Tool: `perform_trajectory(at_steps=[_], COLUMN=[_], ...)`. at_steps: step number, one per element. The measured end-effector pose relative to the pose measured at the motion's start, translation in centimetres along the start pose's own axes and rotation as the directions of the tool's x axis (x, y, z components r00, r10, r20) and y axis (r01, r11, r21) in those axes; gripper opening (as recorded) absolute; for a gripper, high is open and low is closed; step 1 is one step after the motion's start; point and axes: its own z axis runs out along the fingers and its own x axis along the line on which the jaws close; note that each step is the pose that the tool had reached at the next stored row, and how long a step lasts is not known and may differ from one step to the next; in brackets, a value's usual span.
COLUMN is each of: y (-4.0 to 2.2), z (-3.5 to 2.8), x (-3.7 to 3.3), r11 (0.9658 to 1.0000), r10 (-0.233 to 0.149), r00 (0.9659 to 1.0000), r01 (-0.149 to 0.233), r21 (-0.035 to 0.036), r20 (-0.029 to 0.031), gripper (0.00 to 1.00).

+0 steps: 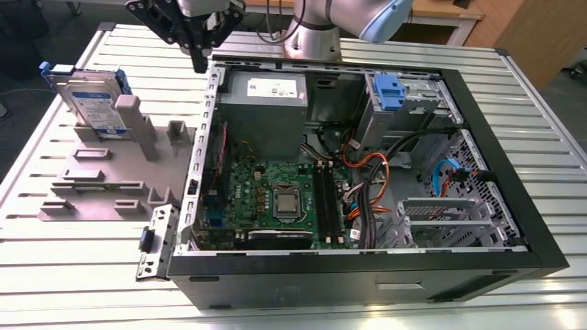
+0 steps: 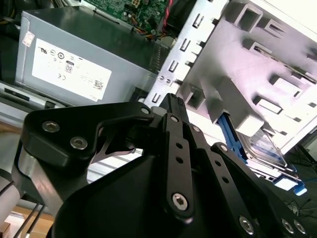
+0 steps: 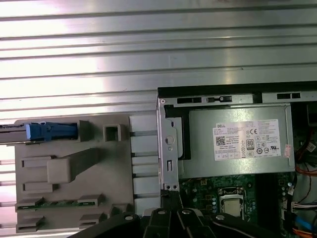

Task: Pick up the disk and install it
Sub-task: 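Reach for the disk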

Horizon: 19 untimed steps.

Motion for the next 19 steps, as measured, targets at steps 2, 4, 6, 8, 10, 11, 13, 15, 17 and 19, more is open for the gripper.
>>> perform_trajectory(at_steps=[2,4,6,8,10,11,13,15,17,19], y=[-0.04,-0.08,-0.08,0.0,0.18,0.28,0.43,0.49,0.5,0.49], z=[0.0,0.0,0.02,0.02,0.03,0.04,0.08,0.13,0.17,0.21], x=[0.54,1.09,1.67,2.33,3.02,3.4,4.21,5.12,6.02,6.93], r11=[1.0,1.0,1.0,1.0,1.0,1.0,1.0,1.0,1.0,1.0], r10=[0.0,0.0,0.0,0.0,0.0,0.0,0.0,0.0,0.0,0.0], r00=[1.0,1.0,1.0,1.0,1.0,1.0,1.0,1.0,1.0,1.0], r01=[0.0,0.0,0.0,0.0,0.0,0.0,0.0,0.0,0.0,0.0], r21=[0.0,0.0,-0.0001,0.0,0.0,0.0,0.0,-0.0001,0.0,0.0], r20=[0.0,0.0,0.0001,0.0,0.0,0.0,0.0,-0.0001,-0.0004,-0.0007], gripper=[0.11,0.11,0.11,0.11,0.11,0.11,0.11,0.11,0.11,0.11])
